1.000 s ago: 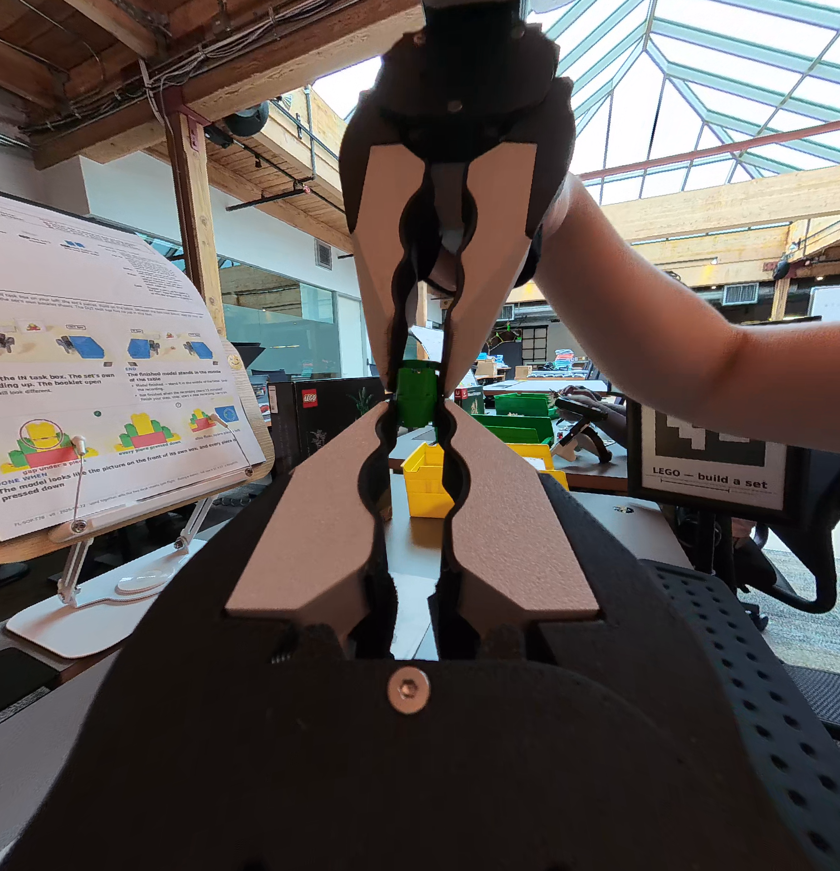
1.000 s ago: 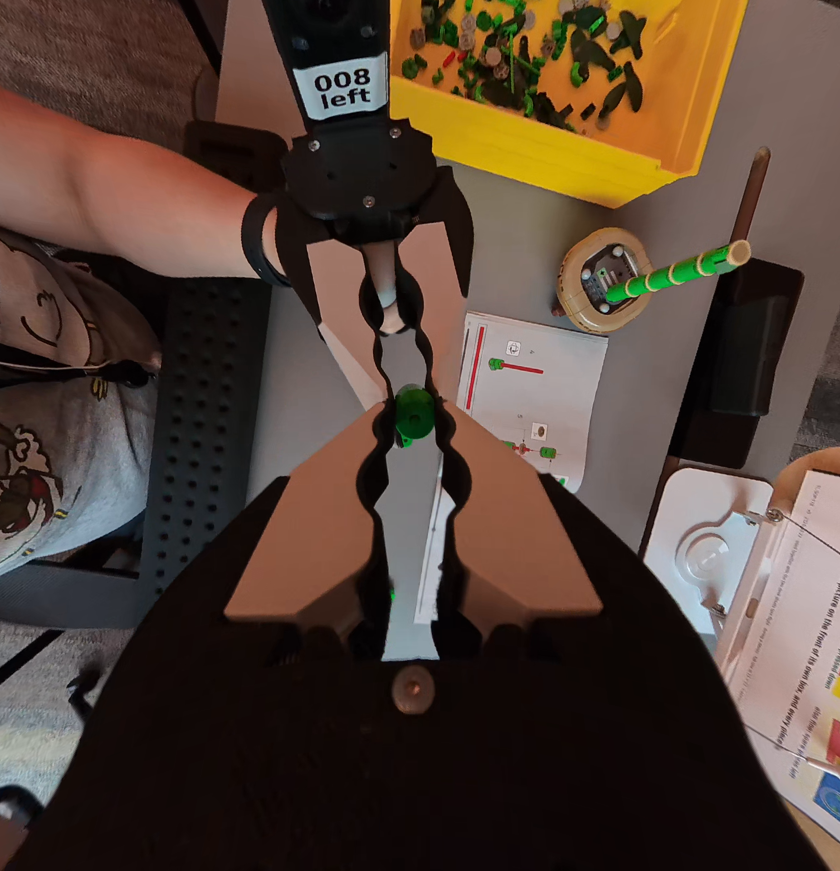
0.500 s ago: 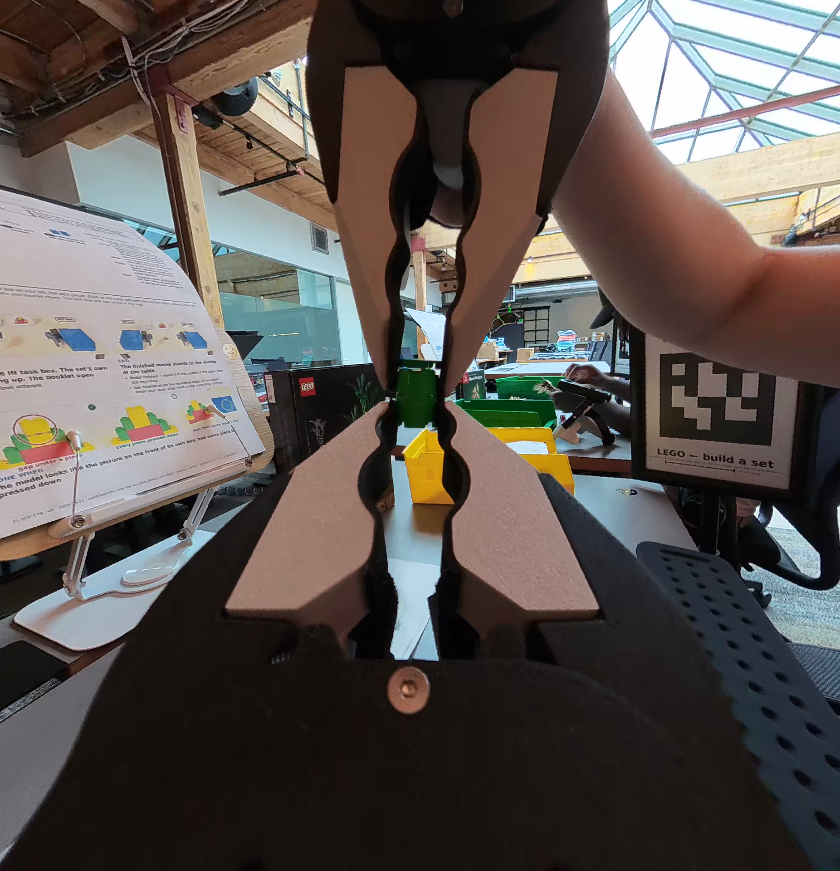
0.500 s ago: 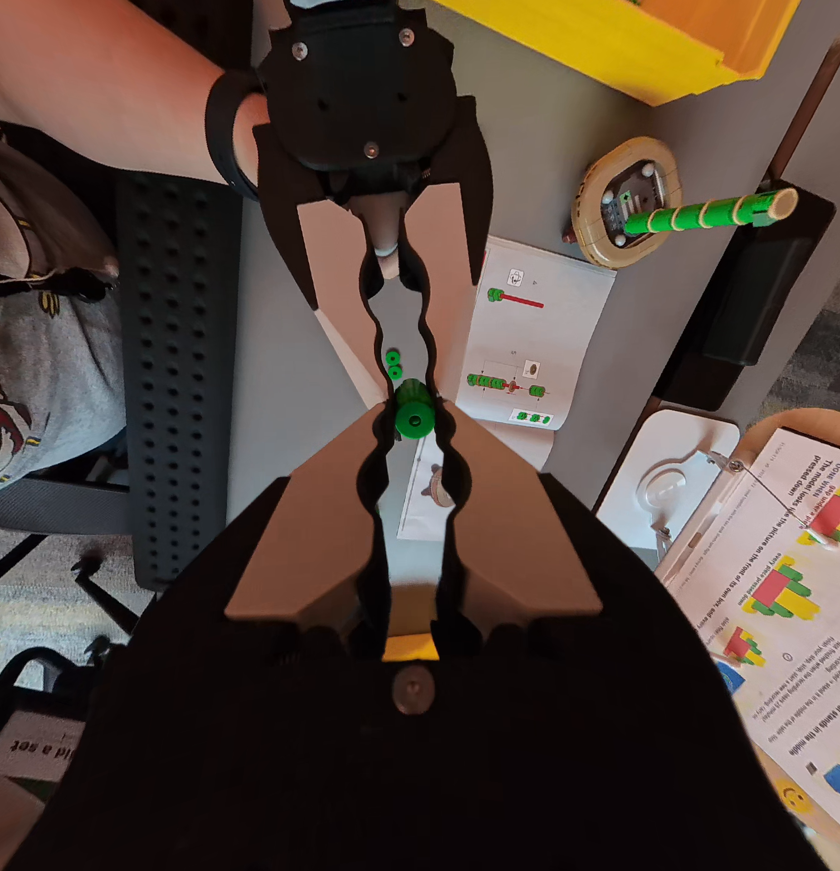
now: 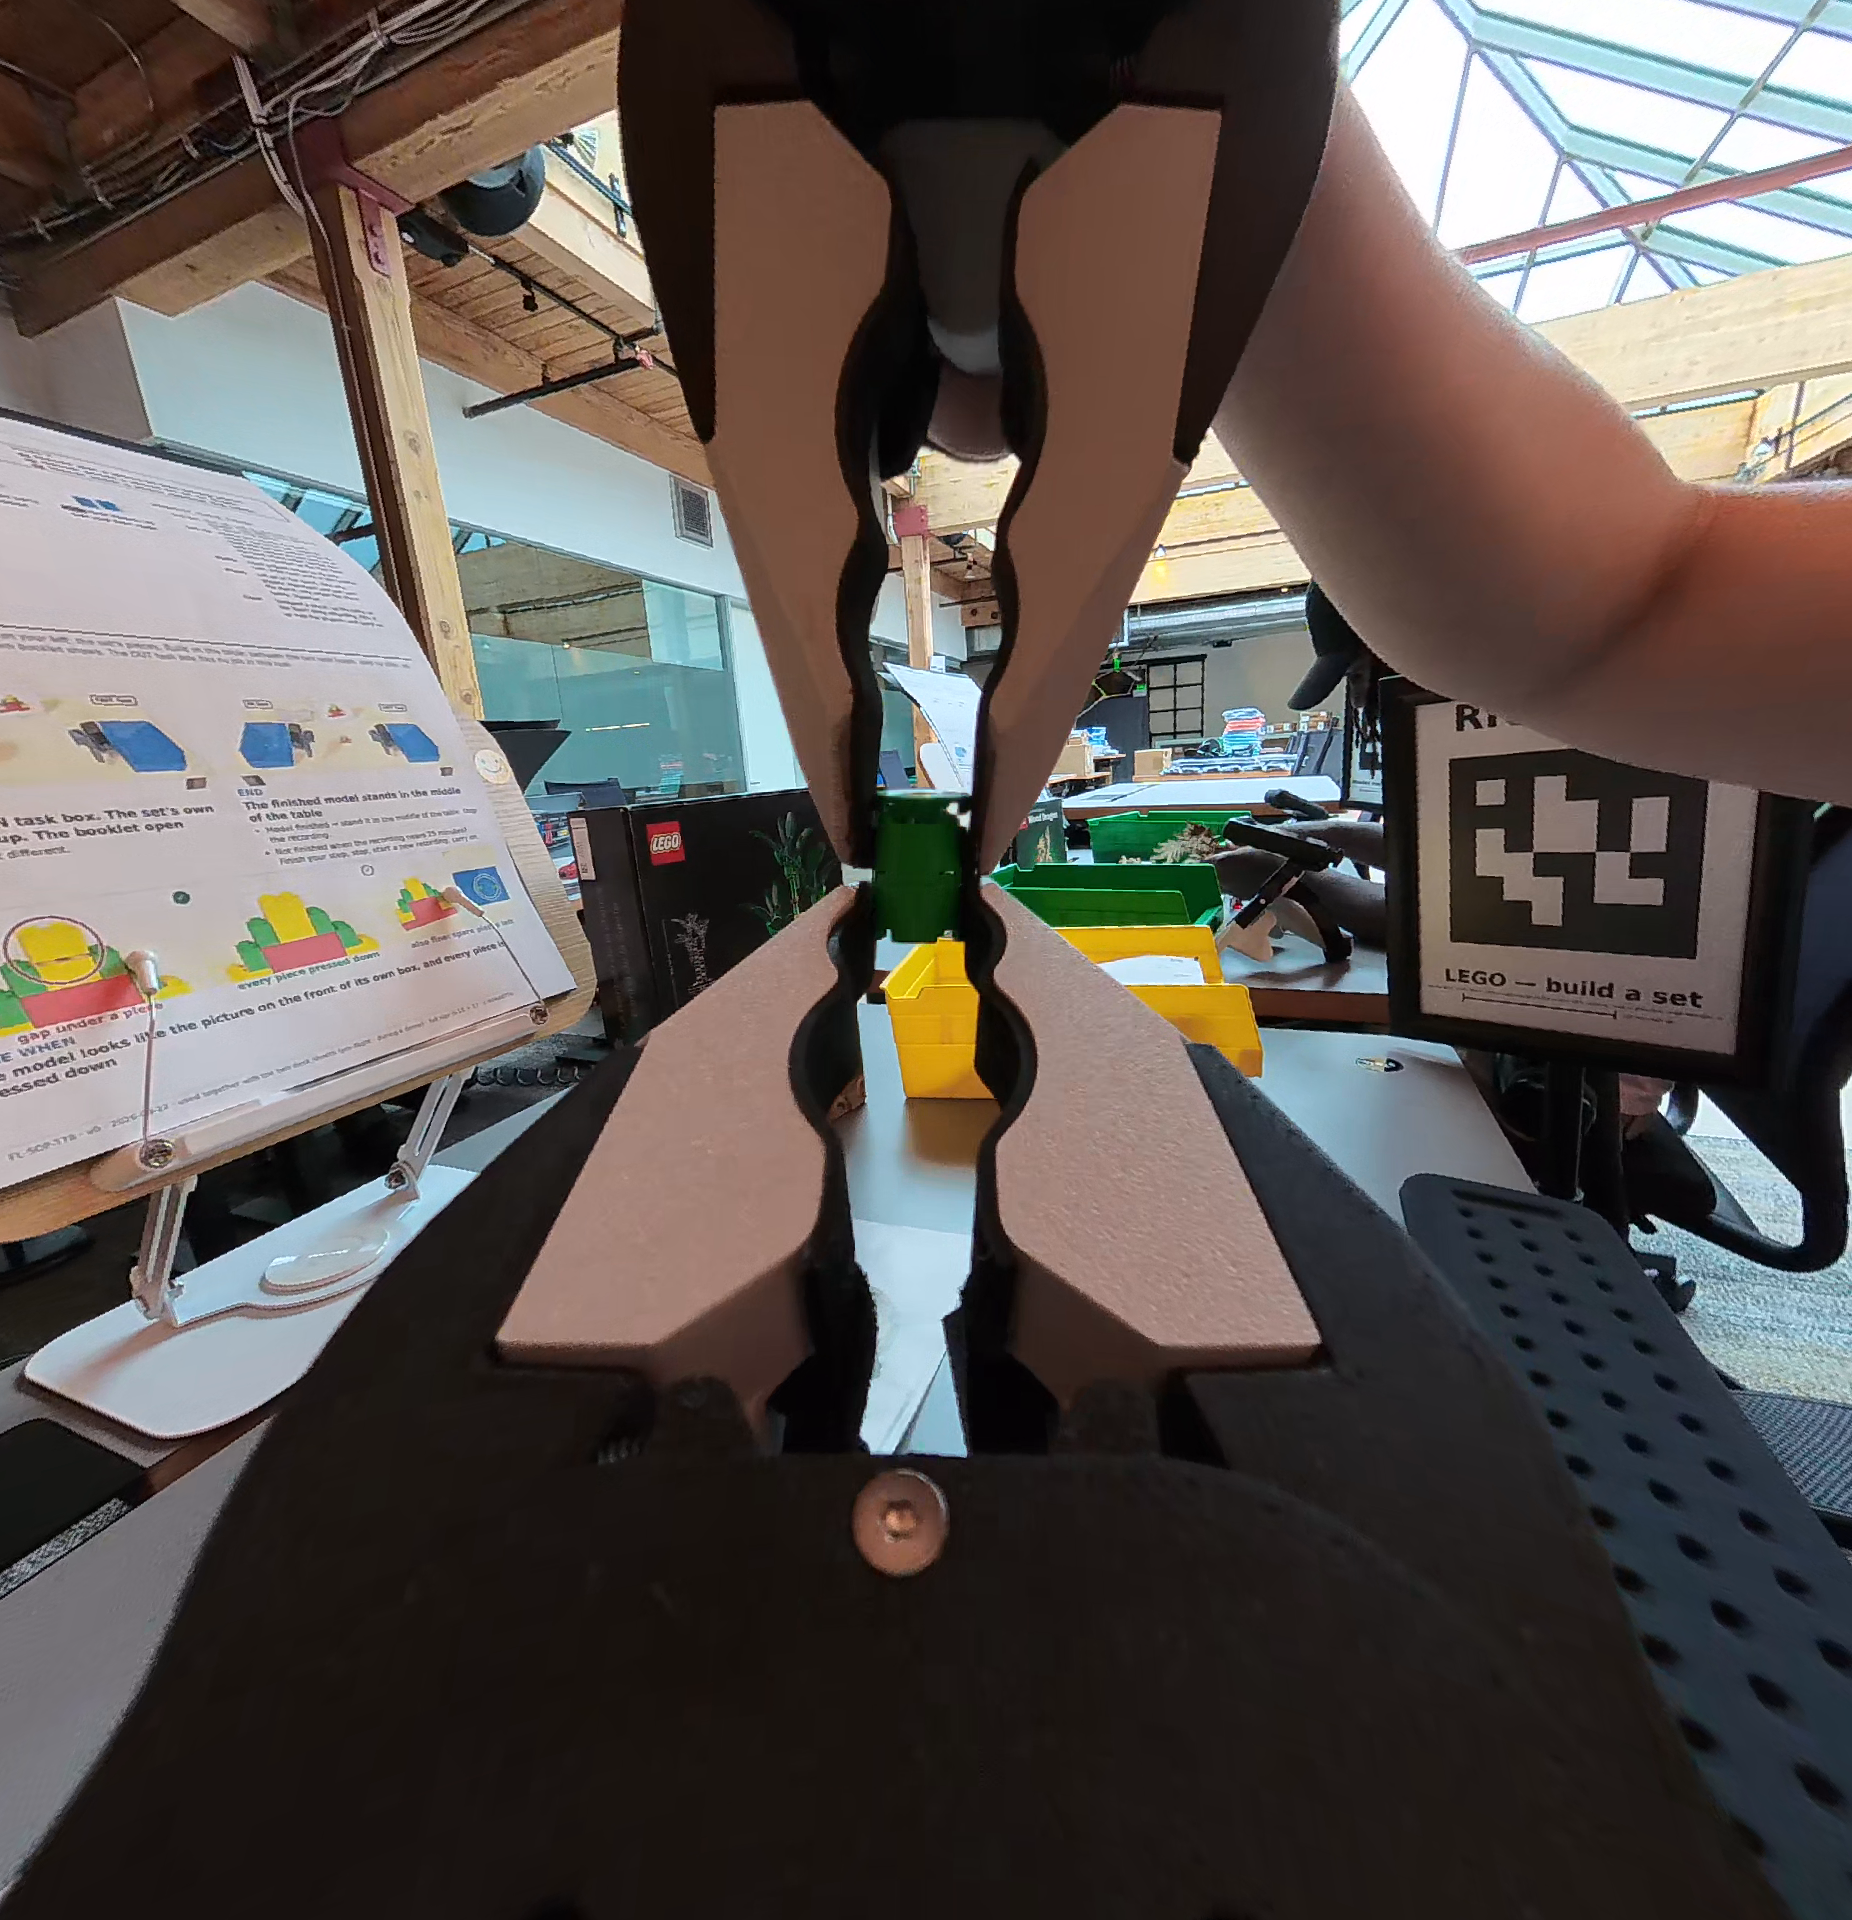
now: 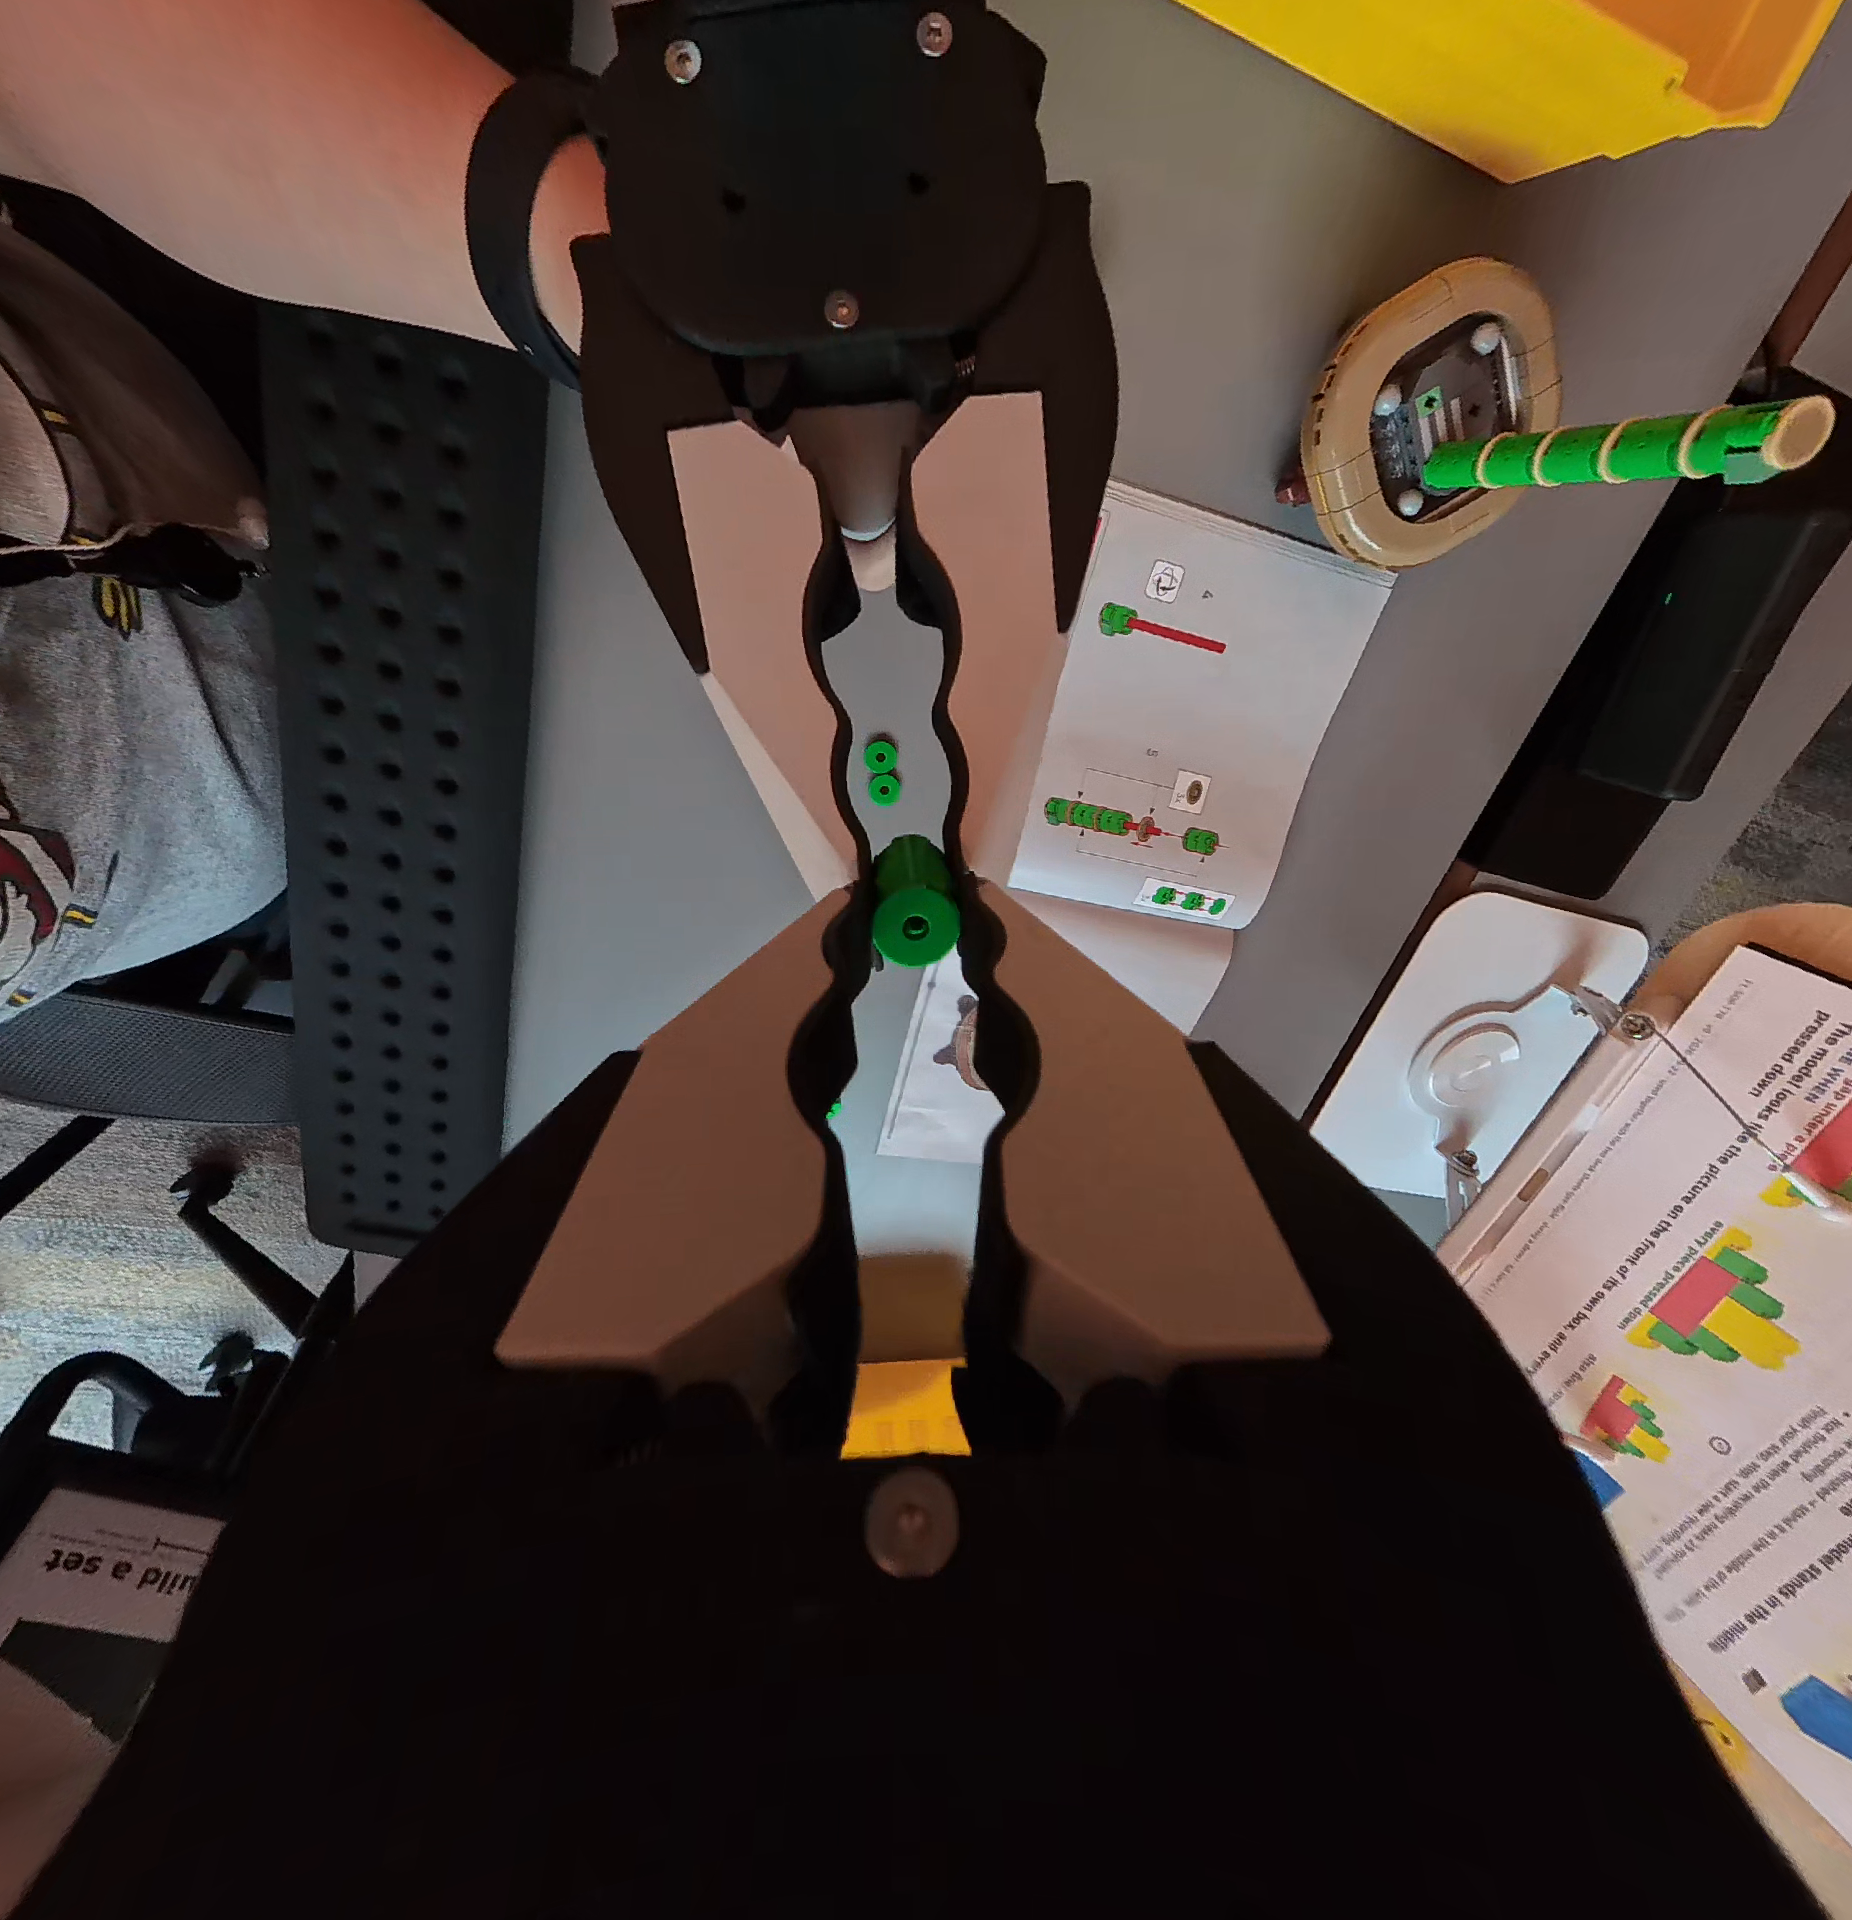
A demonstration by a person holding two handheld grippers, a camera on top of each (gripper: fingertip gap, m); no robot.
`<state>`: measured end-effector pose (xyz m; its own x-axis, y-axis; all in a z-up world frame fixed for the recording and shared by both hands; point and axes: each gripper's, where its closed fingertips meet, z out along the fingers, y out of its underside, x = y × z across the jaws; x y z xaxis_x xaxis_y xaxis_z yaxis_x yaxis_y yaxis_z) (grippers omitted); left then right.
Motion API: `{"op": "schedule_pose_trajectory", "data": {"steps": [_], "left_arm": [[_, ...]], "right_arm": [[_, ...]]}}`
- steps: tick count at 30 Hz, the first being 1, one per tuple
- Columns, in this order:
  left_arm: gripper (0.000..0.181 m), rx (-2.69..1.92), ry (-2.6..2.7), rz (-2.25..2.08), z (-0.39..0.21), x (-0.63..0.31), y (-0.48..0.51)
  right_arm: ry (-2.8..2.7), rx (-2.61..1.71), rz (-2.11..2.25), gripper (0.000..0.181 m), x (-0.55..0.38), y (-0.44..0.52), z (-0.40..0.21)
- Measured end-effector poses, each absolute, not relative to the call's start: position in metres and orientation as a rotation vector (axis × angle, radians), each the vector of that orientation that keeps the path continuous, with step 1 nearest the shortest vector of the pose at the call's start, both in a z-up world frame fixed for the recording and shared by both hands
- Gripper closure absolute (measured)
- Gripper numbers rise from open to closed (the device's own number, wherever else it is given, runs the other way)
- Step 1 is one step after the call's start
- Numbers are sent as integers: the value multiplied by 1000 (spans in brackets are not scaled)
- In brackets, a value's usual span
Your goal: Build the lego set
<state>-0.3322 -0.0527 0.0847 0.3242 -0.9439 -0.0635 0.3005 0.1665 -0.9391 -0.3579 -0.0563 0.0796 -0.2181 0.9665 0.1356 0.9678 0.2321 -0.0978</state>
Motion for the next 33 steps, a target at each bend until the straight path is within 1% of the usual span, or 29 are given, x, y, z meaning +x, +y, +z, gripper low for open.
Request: {"op": "schedule_pose_trajectory", "data": {"steps": [9, 14, 21, 27, 33], "left_arm": [[167, -989, 791, -1052, 89, -334, -56], [167, -993, 798, -1046, 88, -333, -56], [167, -985, 789, -1060, 89, -334, -57], [167, -971, 772, -1084, 93, -338, -58], [167, -964, 740, -1121, 96, -344, -56]], "right_arm": [[-2303, -1813, 141, 165, -361, -59, 84], [-2306, -1817, 145, 164, -359, -59, 82], [-2303, -1788, 121, 158, -362, -57, 85], [-2254, -1742, 140, 146, -366, -56, 89], [-2132, -1691, 296, 127, -365, -57, 92]]}}
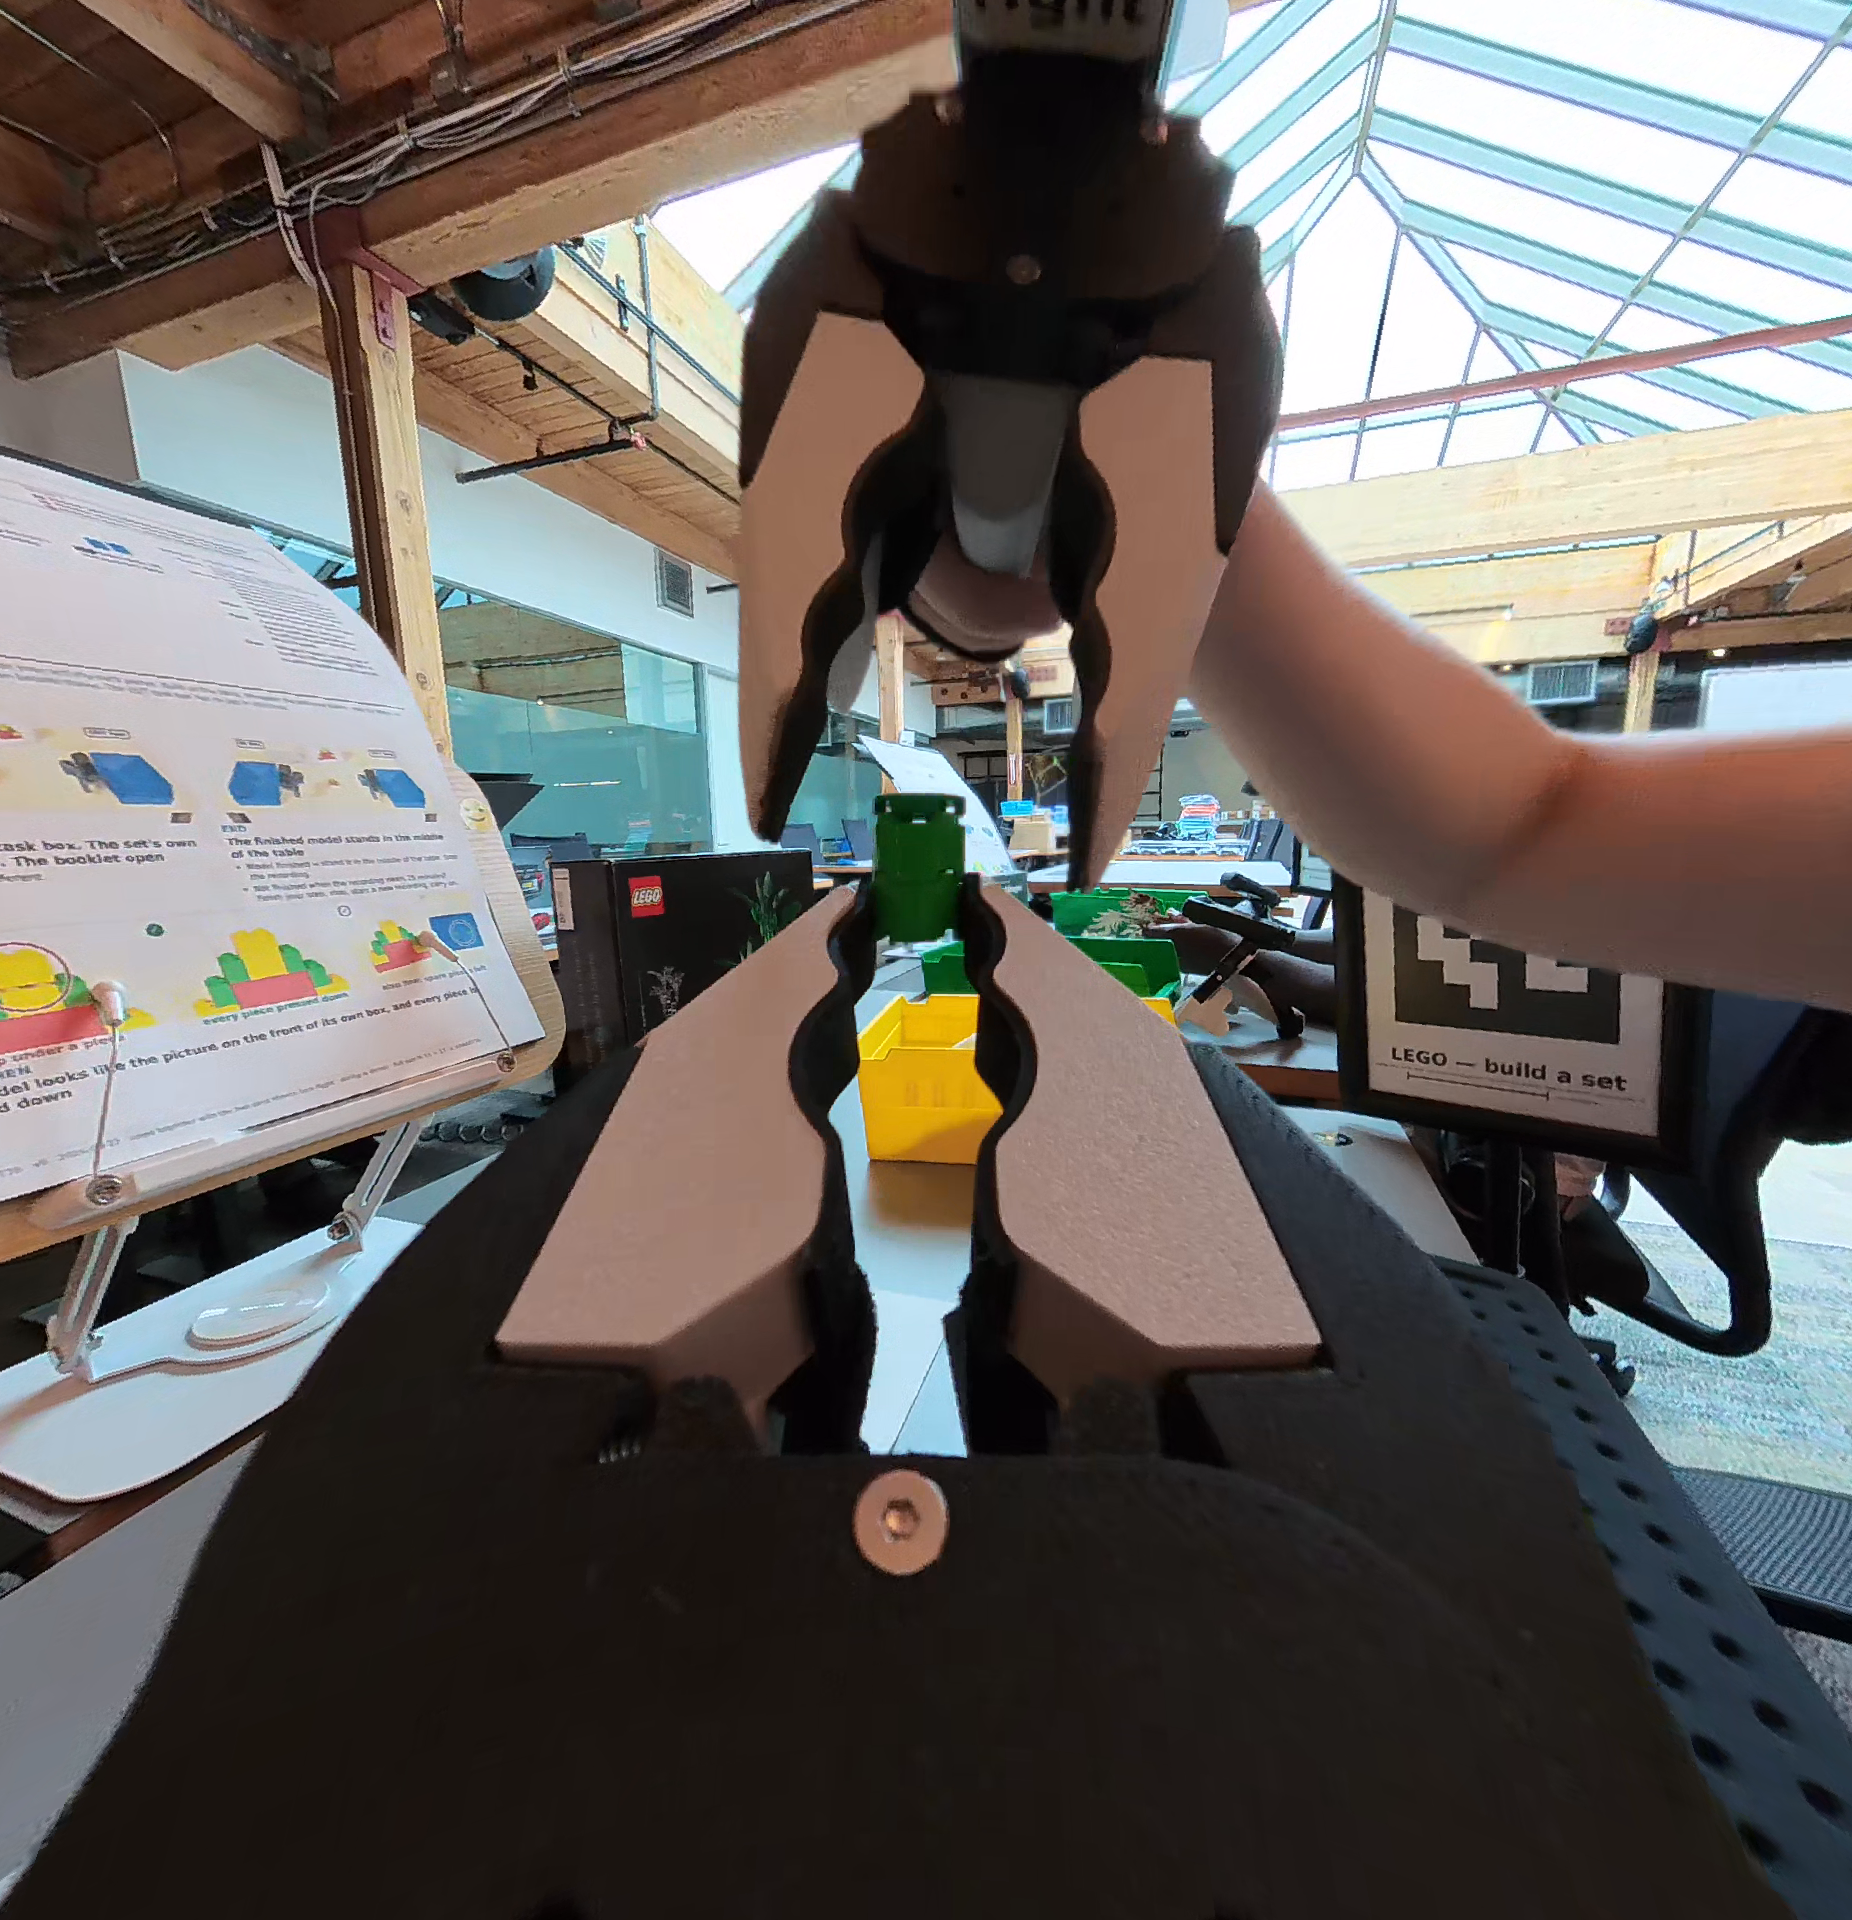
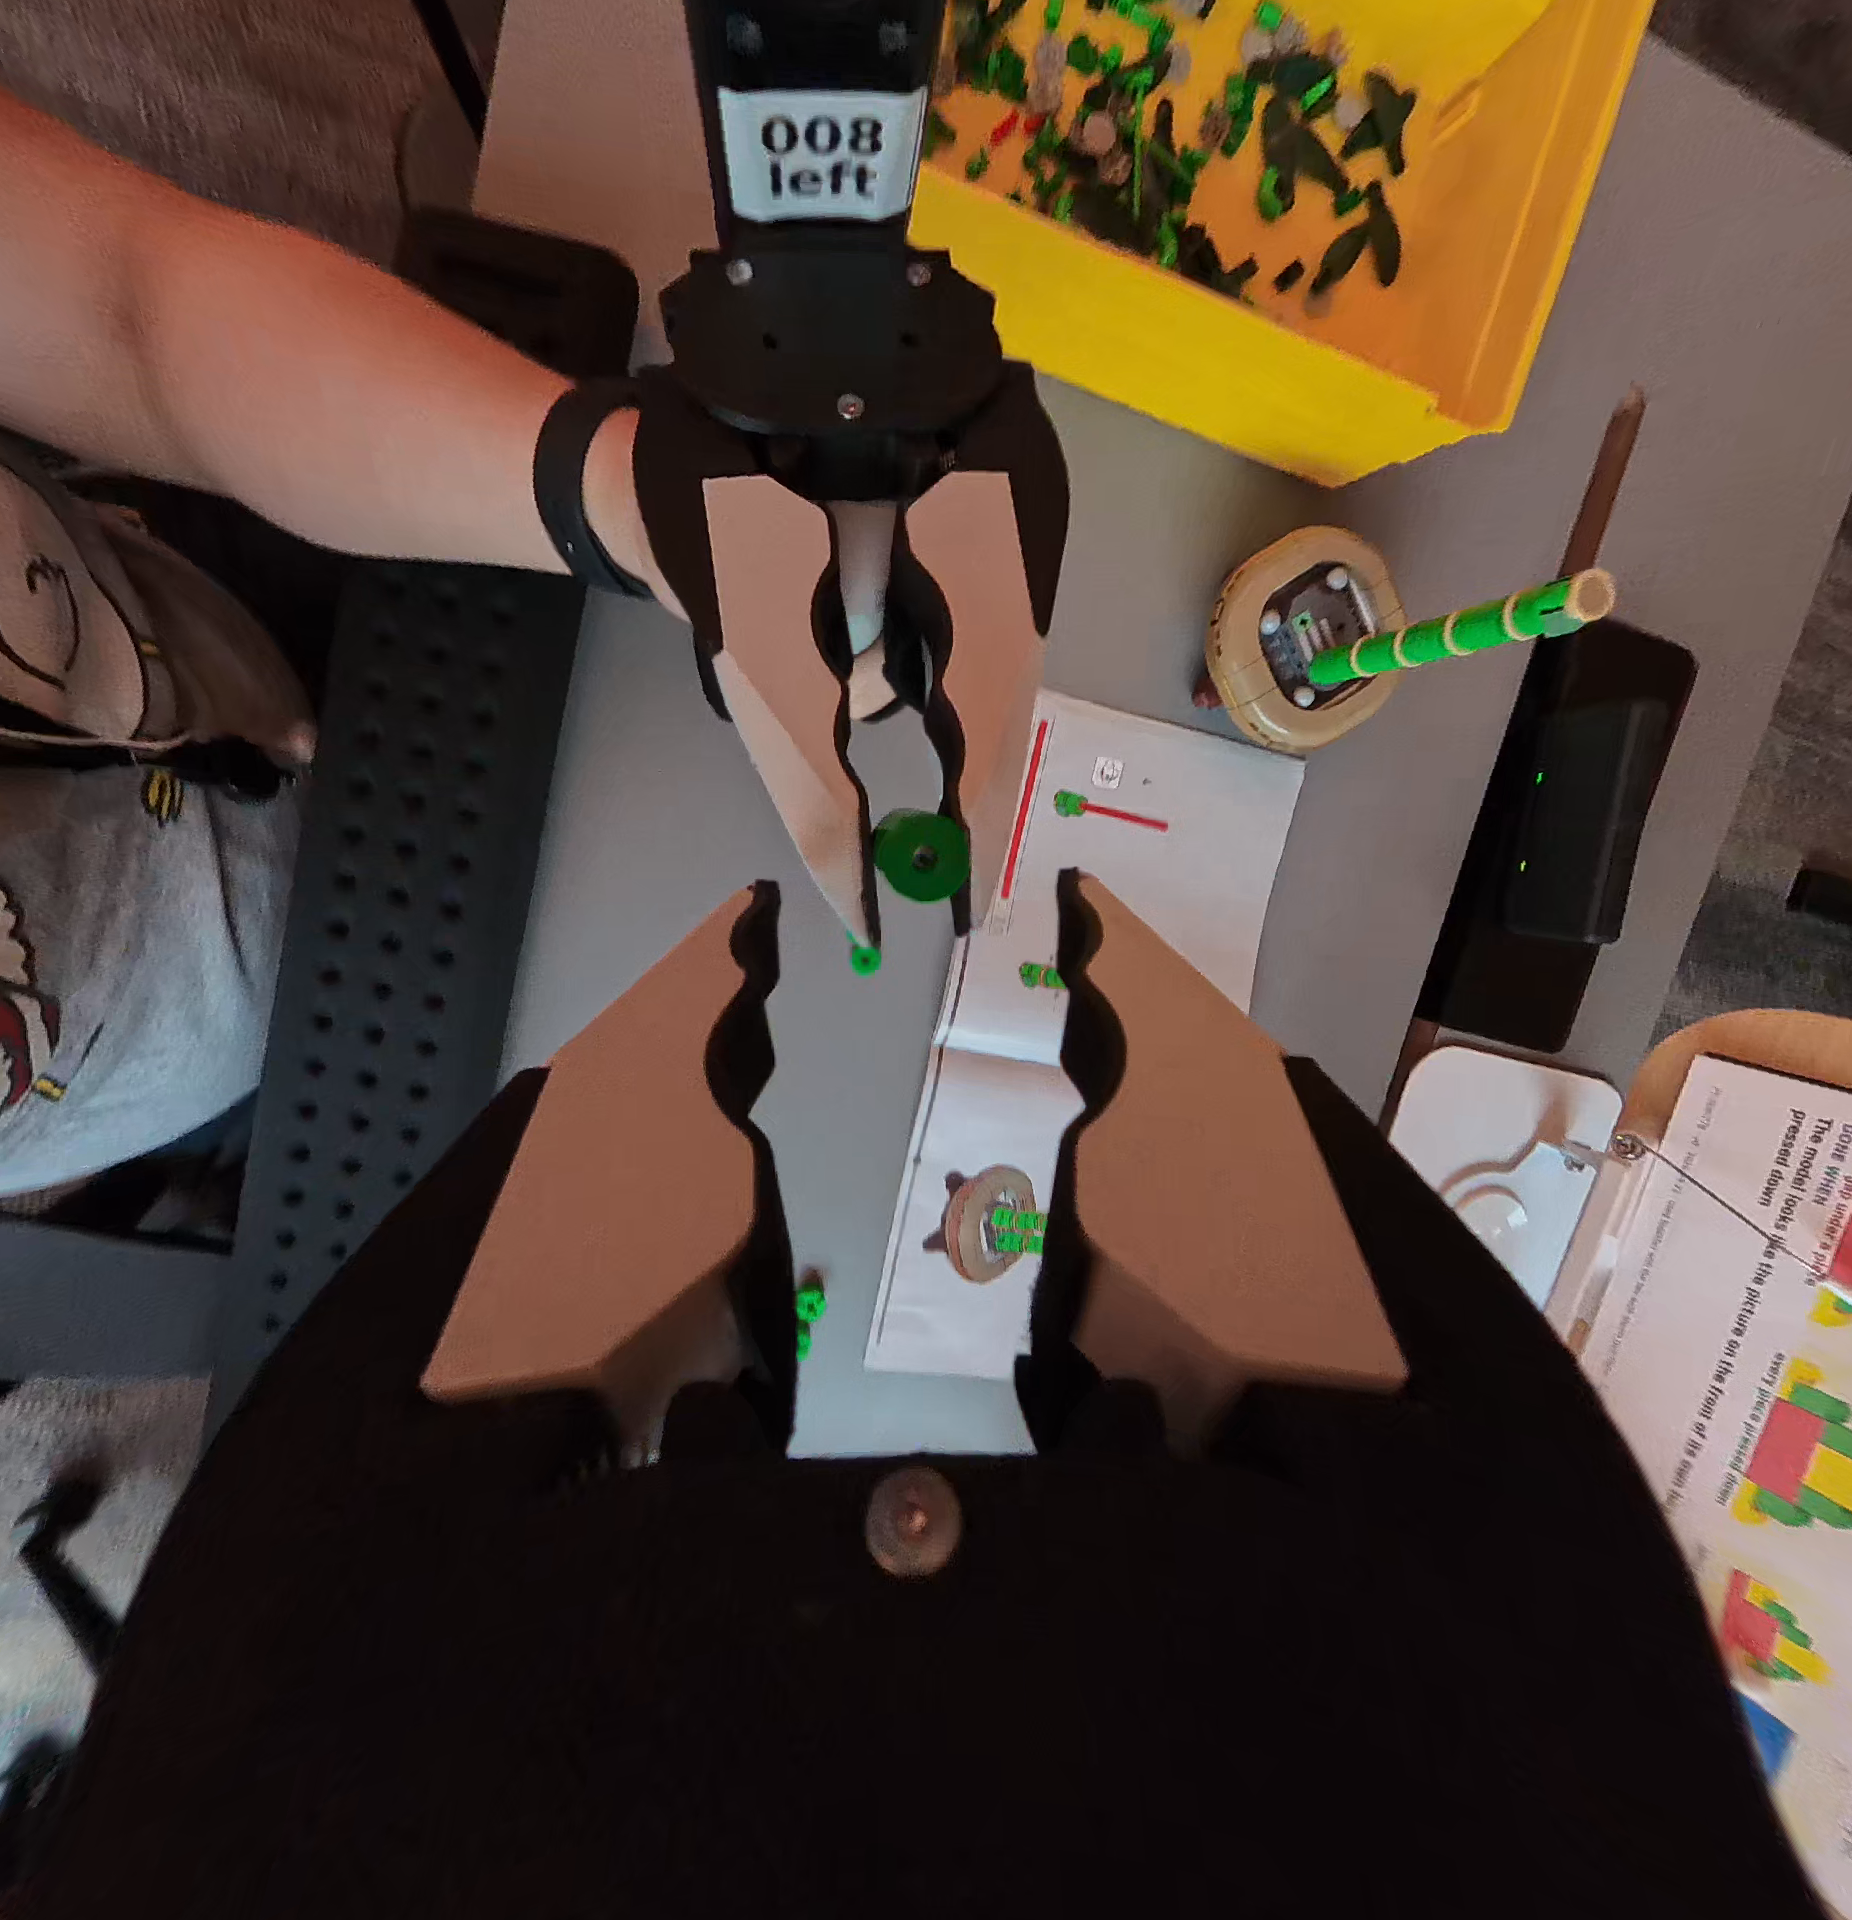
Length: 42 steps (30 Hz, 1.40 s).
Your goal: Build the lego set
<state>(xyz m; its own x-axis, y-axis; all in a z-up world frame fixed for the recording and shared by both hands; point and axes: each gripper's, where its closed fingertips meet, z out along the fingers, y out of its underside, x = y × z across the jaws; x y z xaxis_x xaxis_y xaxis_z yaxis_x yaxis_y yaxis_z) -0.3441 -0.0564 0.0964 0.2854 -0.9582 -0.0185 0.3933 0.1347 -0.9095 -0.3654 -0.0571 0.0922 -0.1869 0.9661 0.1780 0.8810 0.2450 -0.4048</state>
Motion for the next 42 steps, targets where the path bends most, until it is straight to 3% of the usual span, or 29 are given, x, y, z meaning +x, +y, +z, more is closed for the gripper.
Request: {"op": "schedule_pose_trajectory", "data": {"steps": [4, 7, 10, 13, 18, 23, 25, 31, 38, 42], "left_arm": [[167, -969, 721, -1153, 96, -346, -54], [166, -978, 718, -1184, 96, -345, -54], [167, -981, 707, -1237, 97, -343, -56], [167, -991, 697, -1267, 96, -342, -55], [167, -1031, 689, -1296, 91, -342, -49], [167, -1087, 706, -1312, 81, -336, -43], [167, -1109, 709, -1342, 77, -334, -41], [167, -1137, 731, -1421, 72, -326, -43], [167, -1146, 759, -1441, 69, -320, -46], [167, -1140, 768, -1450, 70, -319, -49]], "right_arm": [[-1889, -1535, 538, 129, -370, -60, 118], [-1600, -1356, 628, 148, -367, -52, 144], [-1425, -1202, 715, 150, -360, -58, 150], [-1399, -986, 720, 132, -358, -77, 147], [-1428, -774, 351, 123, -357, -78, 120], [-1557, -737, 7, 79, -359, -59, 72], [-1560, -735, -157, 73, -356, -44, 63], [-1503, -631, -238, 112, -361, -40, 67], [-1468, -619, -299, 135, -361, -39, 70], [-1455, -621, -333, 139, -362, -36, 70]]}}
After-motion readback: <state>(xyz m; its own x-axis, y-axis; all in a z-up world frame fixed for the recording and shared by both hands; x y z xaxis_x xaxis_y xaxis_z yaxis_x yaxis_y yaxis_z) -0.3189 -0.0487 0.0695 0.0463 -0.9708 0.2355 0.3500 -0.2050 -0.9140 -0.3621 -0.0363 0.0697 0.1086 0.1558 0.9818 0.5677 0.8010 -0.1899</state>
